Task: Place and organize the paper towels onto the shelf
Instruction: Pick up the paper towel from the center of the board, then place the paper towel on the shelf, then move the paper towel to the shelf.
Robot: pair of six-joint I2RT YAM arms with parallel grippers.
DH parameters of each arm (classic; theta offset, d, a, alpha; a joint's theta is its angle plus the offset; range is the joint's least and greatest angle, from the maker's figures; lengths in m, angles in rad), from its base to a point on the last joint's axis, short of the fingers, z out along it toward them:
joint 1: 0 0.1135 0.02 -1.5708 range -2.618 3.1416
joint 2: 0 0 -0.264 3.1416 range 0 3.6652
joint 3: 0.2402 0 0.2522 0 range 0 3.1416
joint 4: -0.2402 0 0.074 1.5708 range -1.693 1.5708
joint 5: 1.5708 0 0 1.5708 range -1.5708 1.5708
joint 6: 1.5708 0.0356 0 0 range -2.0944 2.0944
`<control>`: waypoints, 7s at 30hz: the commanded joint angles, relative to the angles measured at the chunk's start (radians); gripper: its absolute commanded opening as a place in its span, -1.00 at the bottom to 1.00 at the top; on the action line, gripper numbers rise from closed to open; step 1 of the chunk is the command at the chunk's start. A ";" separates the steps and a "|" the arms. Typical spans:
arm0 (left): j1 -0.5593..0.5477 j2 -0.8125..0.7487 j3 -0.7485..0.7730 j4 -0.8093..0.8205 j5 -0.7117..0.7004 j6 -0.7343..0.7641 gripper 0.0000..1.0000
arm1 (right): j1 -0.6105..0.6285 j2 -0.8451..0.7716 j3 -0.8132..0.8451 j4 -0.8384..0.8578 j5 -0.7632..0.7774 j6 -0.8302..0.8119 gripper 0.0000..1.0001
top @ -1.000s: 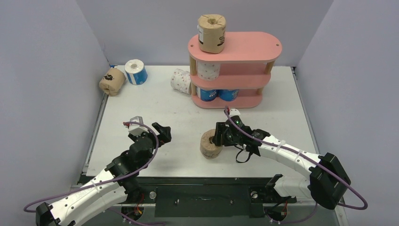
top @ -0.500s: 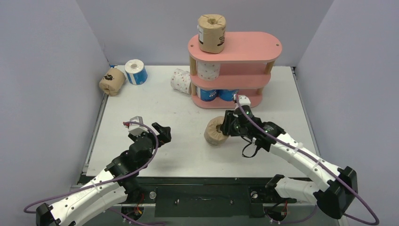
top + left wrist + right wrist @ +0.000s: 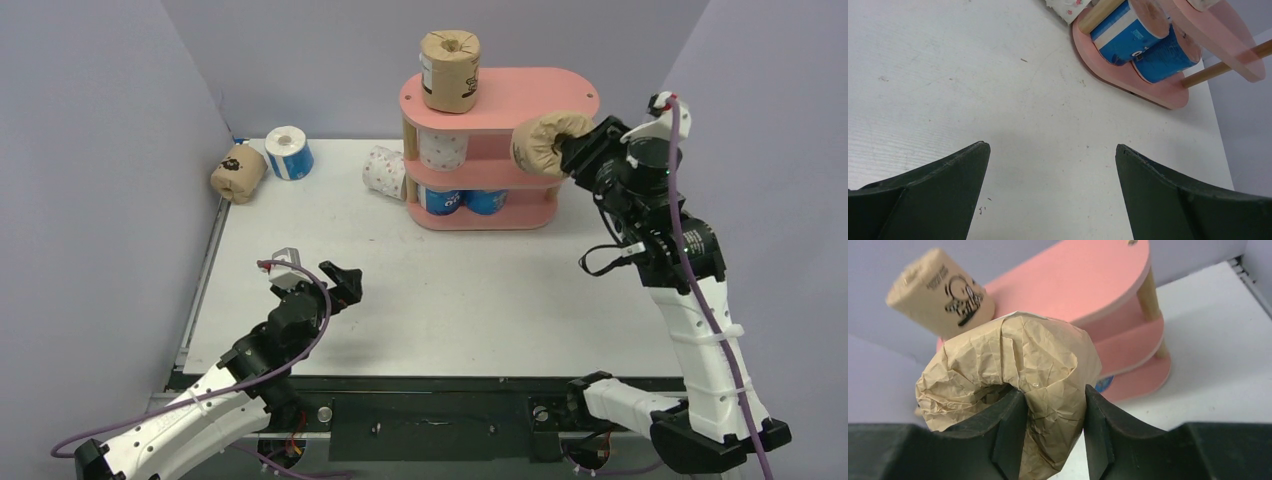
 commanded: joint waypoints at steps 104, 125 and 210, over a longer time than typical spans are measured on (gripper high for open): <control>0.008 0.001 -0.016 -0.025 0.099 -0.121 0.94 | -0.097 0.286 0.208 0.414 -0.042 0.143 0.33; 0.009 0.004 -0.008 -0.017 0.094 -0.116 0.93 | -0.307 0.323 -0.101 0.857 -0.322 0.435 -0.38; 0.071 0.174 0.336 -0.070 0.064 0.043 0.93 | -0.028 -0.510 -0.797 0.442 -0.052 0.011 0.04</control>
